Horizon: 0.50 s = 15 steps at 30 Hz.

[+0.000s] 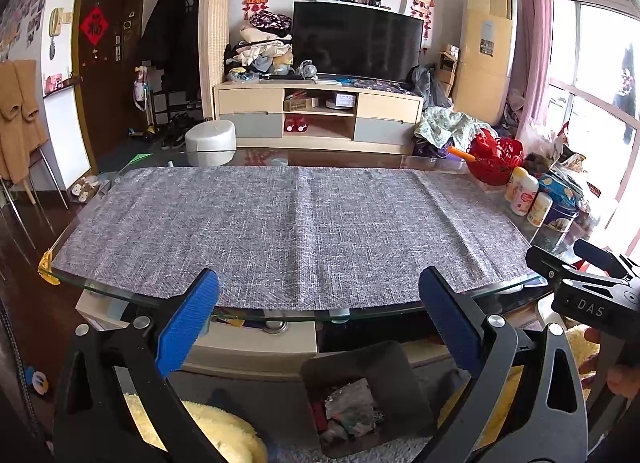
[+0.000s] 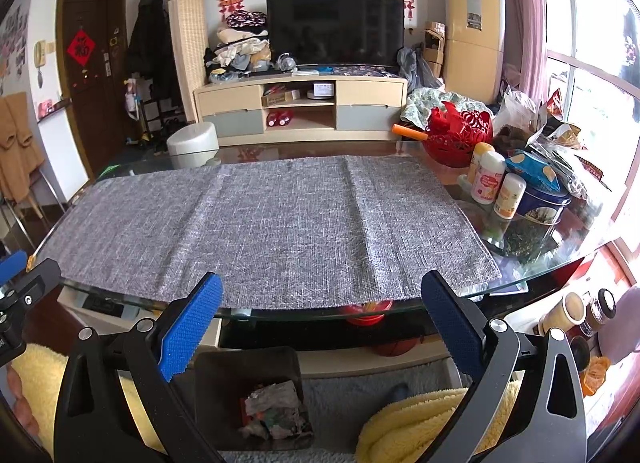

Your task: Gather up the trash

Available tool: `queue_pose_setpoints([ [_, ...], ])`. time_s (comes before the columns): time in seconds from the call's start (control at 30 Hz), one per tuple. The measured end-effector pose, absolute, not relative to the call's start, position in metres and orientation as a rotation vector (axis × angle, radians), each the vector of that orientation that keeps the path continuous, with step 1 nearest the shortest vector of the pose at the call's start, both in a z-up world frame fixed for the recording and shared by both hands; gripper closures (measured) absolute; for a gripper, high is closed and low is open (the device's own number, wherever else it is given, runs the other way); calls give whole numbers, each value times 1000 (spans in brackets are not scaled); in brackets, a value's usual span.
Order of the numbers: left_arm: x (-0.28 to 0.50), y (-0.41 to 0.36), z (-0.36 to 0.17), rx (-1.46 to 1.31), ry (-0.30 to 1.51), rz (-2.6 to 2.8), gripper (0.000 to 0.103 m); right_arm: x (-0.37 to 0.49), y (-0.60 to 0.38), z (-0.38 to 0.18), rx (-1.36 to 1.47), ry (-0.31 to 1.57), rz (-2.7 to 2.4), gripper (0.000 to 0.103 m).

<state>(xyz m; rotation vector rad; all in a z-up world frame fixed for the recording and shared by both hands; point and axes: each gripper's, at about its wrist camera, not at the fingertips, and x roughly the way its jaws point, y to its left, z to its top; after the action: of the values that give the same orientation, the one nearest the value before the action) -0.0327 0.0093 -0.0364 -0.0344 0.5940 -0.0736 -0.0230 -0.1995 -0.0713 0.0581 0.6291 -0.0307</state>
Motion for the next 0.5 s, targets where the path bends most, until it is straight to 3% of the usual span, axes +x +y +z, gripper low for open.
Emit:
queue_pose_setpoints([
  [0.5,29,38,-50,-61,645,-74,8,42,-220,-91,47,717,-54,3],
])
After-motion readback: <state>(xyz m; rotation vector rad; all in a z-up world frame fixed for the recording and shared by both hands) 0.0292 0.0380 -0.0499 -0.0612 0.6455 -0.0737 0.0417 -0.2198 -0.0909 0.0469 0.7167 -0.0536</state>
